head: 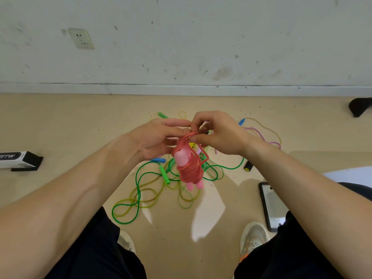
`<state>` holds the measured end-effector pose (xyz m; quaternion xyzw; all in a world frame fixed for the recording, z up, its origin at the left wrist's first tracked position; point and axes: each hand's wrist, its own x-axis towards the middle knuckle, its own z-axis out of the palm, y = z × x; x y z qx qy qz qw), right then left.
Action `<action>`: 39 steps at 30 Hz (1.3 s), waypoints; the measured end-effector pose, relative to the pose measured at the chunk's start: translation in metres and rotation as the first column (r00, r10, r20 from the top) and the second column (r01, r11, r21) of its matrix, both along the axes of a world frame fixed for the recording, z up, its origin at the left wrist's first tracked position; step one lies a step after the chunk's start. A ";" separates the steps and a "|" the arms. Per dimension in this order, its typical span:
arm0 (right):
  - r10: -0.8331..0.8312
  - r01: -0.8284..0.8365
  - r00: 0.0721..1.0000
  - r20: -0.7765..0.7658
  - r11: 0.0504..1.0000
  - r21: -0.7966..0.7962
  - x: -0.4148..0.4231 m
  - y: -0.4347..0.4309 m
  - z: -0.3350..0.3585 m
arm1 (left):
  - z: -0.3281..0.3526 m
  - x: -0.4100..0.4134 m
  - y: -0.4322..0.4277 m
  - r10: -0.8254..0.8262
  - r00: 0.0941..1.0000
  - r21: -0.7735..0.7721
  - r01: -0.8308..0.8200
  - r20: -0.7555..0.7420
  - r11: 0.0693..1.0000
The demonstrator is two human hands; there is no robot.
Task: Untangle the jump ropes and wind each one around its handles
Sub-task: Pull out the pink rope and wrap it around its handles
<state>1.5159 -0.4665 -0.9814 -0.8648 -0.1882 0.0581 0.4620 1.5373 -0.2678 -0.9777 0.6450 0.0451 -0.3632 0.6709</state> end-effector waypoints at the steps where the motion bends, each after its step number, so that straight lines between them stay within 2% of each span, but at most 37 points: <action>1: -0.015 0.015 1.000 0.002 1.000 -0.016 0.001 0.000 0.000 | -0.001 0.000 -0.002 0.040 0.999 0.001 -0.040 0.030 0.999; 2: -0.026 0.026 1.000 -0.004 0.999 -0.031 0.001 0.001 -0.001 | -0.001 -0.001 -0.003 0.080 0.993 0.005 -0.081 0.087 0.997; 4: -0.046 0.045 0.998 -0.042 0.998 -0.038 0.002 0.001 -0.003 | -0.002 -0.003 -0.005 0.116 0.947 0.038 -0.133 0.298 0.990; 7: -0.089 0.087 0.990 -0.109 0.996 -0.024 0.005 0.000 -0.001 | -0.001 -0.004 -0.009 0.077 0.780 0.126 -0.196 0.621 0.972; 10: -0.109 0.108 0.988 -0.105 0.994 -0.013 0.006 0.000 0.002 | -0.001 -0.007 -0.014 0.039 0.655 0.172 -0.254 0.754 0.952; 12: -0.116 0.122 0.984 -0.133 0.992 0.042 0.004 0.002 0.002 | -0.001 -0.008 -0.015 0.048 0.635 0.163 -0.269 0.771 0.949; 16: -0.134 0.226 0.935 -0.328 0.939 0.259 -0.001 0.007 0.002 | -0.002 -0.009 -0.016 0.105 0.596 0.103 -0.304 0.796 0.947; 18: -0.156 0.279 0.914 -0.375 0.913 0.299 0.000 0.008 0.004 | -0.002 -0.011 -0.017 0.102 0.599 0.100 -0.294 0.795 0.951; 22: -0.105 0.189 0.938 -0.330 0.954 0.234 0.004 0.003 0.006 | -0.002 -0.011 -0.017 0.132 0.655 0.104 -0.309 0.744 0.945; 26: -0.066 0.097 0.953 -0.295 0.991 0.090 0.008 0.002 0.009 | -0.006 -0.010 -0.015 0.128 0.695 0.101 -0.279 0.708 0.955; 30: -0.013 0.050 0.957 -0.290 0.992 0.119 0.007 0.000 0.006 | -0.012 -0.008 -0.014 0.079 0.745 0.108 -0.199 0.663 0.974; 35: -0.129 0.148 0.979 -0.155 0.982 0.115 0.005 0.004 -0.005 | -0.017 -0.004 -0.009 -0.009 0.848 0.116 -0.062 0.530 0.991; 39: -0.262 0.284 0.953 -0.152 0.948 0.145 0.003 0.013 -0.014 | -0.019 -0.007 -0.011 -0.061 0.881 0.149 -0.010 0.468 0.989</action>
